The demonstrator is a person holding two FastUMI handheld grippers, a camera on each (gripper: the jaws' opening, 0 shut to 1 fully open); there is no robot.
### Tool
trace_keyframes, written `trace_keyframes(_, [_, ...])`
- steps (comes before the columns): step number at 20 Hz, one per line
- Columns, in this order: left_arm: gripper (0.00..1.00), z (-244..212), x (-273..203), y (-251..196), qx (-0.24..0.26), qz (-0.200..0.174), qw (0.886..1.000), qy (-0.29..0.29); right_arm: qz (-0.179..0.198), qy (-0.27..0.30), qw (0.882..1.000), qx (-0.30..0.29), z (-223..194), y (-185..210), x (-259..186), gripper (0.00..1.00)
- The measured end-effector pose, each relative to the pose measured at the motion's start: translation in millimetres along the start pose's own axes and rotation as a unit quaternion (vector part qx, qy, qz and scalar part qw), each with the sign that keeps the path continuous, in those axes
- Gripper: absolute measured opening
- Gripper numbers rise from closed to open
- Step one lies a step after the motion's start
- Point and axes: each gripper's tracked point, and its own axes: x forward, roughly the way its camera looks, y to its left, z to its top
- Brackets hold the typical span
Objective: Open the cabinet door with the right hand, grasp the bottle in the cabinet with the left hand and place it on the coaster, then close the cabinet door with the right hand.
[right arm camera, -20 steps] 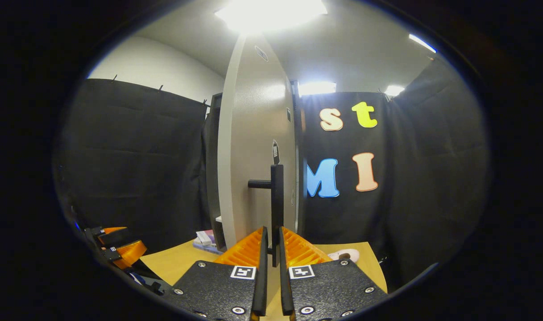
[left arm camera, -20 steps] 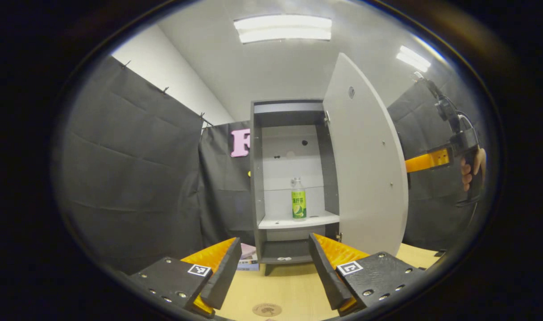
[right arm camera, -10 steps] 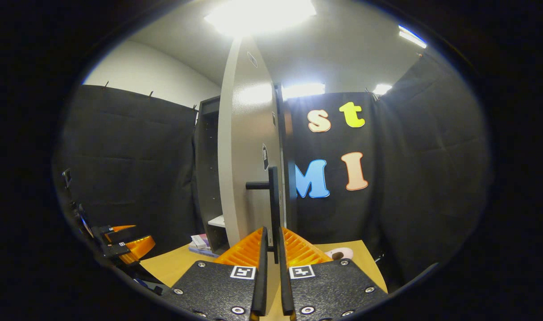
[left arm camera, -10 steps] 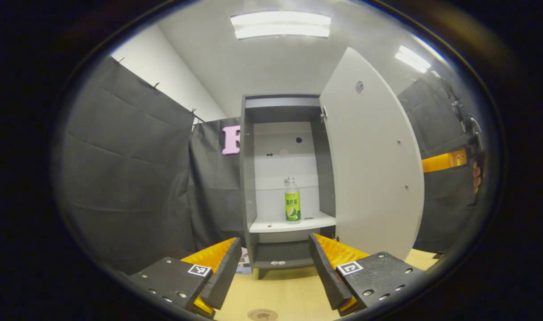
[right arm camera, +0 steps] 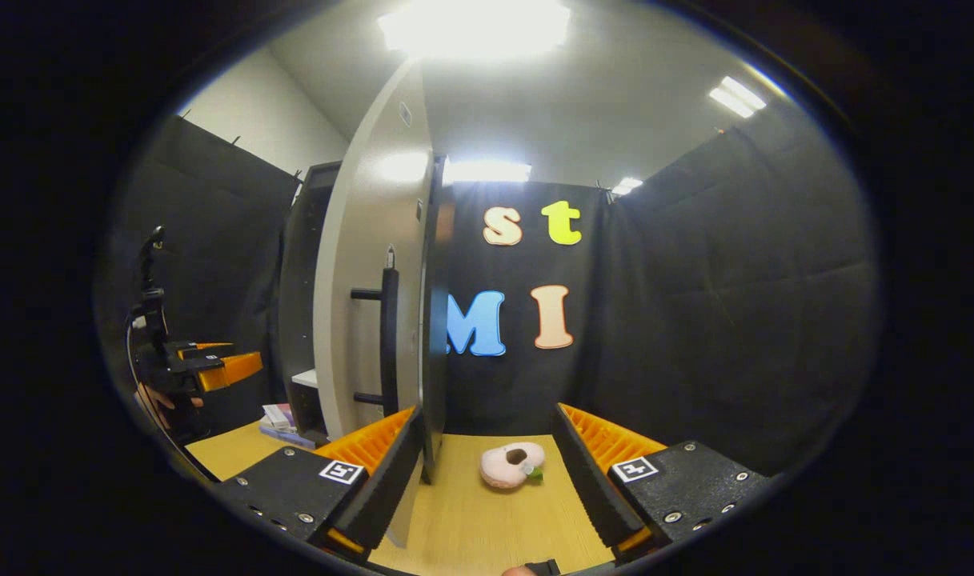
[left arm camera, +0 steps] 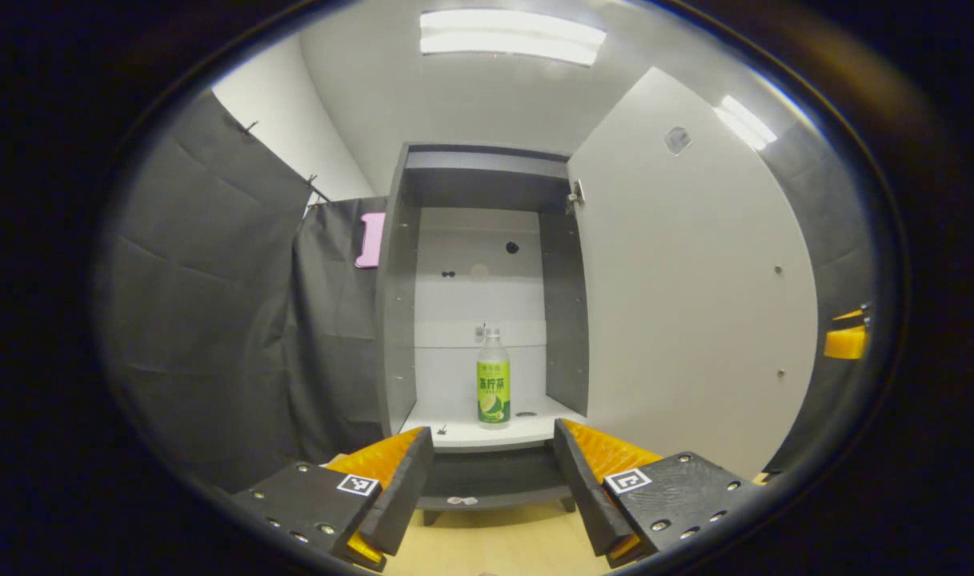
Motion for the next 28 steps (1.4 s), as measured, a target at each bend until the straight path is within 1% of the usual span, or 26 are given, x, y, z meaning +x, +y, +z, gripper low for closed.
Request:
trace_keyframes(1, [0.91, -1.4, 14.7, -0.1, -0.004, -0.006, 1.0, 0.002, -0.013, 0.001, 1.0, 0.006, -2.2, -5.5, 0.0, 0.97])
trace_keyframes(2, [0.86, -2.7, 29.6, 0.7, -0.009, -0.01, 1.0, 0.005, -0.023, 0.001, 1.0, 0.012, -3.6, -10.2, -1.3, 0.96])
trace_keyframes(3, [0.91, -5.4, 45.9, 2.5, -0.014, -0.014, 1.0, 0.009, -0.035, 0.001, 0.999, 0.02, -4.7, -14.4, -2.2, 0.97])
trace_keyframes(4, [0.86, -7.5, 59.1, 5.4, -0.018, -0.016, 1.0, 0.01, -0.048, 0.002, 0.999, 0.026, -7.2, -19.9, -3.2, 0.96])
trace_keyframes(6, [0.86, -9.2, 86.7, 8.9, -0.027, -0.022, 0.999, 0.013, -0.073, 0.006, 0.997, 0.034, -12.3, -31.3, -1.6, 0.96])
trace_keyframes(7, [0.91, -10.8, 100.4, 9.7, -0.031, -0.027, 0.999, 0.015, -0.084, 0.008, 0.996, 0.037, -15.0, -35.5, -1.2, 0.97])
trace_keyframes(8, [0.86, -12.2, 112.0, 9.7, -0.033, -0.032, 0.999, 0.018, -0.095, 0.012, 0.995, 0.04, -18.0, -38.2, -0.9, 0.97])
trace_keyframes(9, [0.86, -14.5, 119.9, 9.0, -0.031, -0.038, 0.999, 0.021, -0.102, 0.014, 0.994, 0.042, -19.6, -39.8, -0.6, 0.96])
trace_keyframes(12, [0.87, -19.4, 154.3, 12.3, -0.022, -0.041, 0.999, 0.018, -0.124, 0.02, 0.991, 0.043, -25.3, -44.3, 3.2, 0.96])
trace_keyframes(13, [0.82, -23.1, 165.7, 12.9, -0.022, -0.043, 0.999, 0.02, -0.131, 0.023, 0.99, 0.042, -27.9, -44.1, 5.1, 0.96])
trace_keyframes(14, [0.82, -26.9, 177.0, 13.9, -0.022, -0.047, 0.998, 0.023, -0.136, 0.023, 0.99, 0.04, -28.4, -44.1, 6.8, 0.96])
trace_keyframes(15, [0.86, -31.5, 188.4, 14.1, -0.023, -0.051, 0.998, 0.026, -0.142, 0.025, 0.989, 0.039, -30.6, -44.1, 7.7, 0.96])
trace_keyframes(16, [0.86, -35.5, 199.0, 14.1, -0.024, -0.053, 0.998, 0.027, -0.146, 0.027, 0.988, 0.039, -32.8, -43.9, 8.7, 0.96])
trace_keyframes(17, [0.91, -39.9, 209.9, 14.4, -0.024, -0.055, 0.998, 0.028, -0.15, 0.03, 0.987, 0.041, -34.9, -43.3, 11.8, 0.96])
trace_keyframes(18, [0.82, -42.3, 219.7, 14.0, -0.022, -0.056, 0.998, 0.028, -0.153, 0.033, 0.987, 0.042, -37.1, -43.0, 13.7, 0.96])
trace_keyframes(20, [0.82, -48.6, 236.7, 15.6, -0.019, -0.058, 0.998, 0.03, -0.161, 0.039, 0.985, 0.045, -42.9, -41.8, 16.6, 0.96])
trace_keyframes(21, [0.86, -52.9, 244.3, 13.7, -0.018, -0.06, 0.997, 0.033, -0.165, 0.042, 0.984, 0.045, -46.1, -41.1, 18.0, 0.96])
trace_keyframes(23, [0.86, -61.0, 259.9, 10.9, -0.018, -0.065, 0.997, 0.039, -0.17, 0.051, 0.983, 0.049, -50.3, -38.6, 21.0, 0.96])
trace_keyframes(24, [0.82, -64.9, 267.7, 8.4, -0.019, -0.068, 0.997, 0.04, -0.17, 0.051, 0.983, 0.053, -50.2, -37.5, 21.6, 0.96])
trace_keyframes(25, [0.82, -67.2, 273.6, 6.1, -0.02, -0.073, 0.996, 0.04, -0.171, 0.05, 0.982, 0.056, -51.2, -36.1, 22.4, 0.96])
trace_keyframes(26, [0.91, -69.6, 280.9, 4.3, -0.02, -0.076, 0.996, 0.04, -0.175, 0.05, 0.982, 0.056, -51.6, -36.8, 21.7, 0.96])
trace_keyframes(27, [0.91, -72.1, 286.3, 3.8, -0.017, -0.075, 0.996, 0.041, -0.179, 0.051, 0.981, 0.055, -52.9, -37.2, 22.4, 0.95])
trace_keyframes(28, [0.86, -74.0, 292.1, 2.8, -0.016, -0.075, 0.996, 0.042, -0.182, 0.053, 0.98, 0.054, -54.2, -37.8, 22.1, 0.96])
